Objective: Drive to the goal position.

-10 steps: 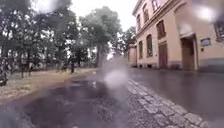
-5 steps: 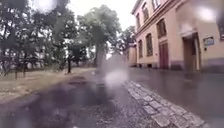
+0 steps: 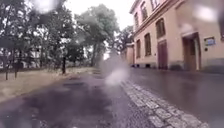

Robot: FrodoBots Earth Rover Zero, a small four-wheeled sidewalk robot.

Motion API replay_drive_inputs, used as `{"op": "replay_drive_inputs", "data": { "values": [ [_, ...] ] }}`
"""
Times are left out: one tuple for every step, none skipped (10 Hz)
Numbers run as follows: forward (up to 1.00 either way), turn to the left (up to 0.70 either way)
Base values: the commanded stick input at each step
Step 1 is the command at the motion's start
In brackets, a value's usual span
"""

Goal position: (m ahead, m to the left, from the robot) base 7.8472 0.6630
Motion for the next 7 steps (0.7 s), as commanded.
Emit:
{"op": "replay_drive_inputs", "data": {
  "values": [
    [0.7, 0.0],
    [0.7, 0.0],
    [0.7, 0.0],
    [0.7, 0.0],
    [0.7, 0.0],
    [0.7, 0.0],
    [0.7, 0.0]
  ]
}}
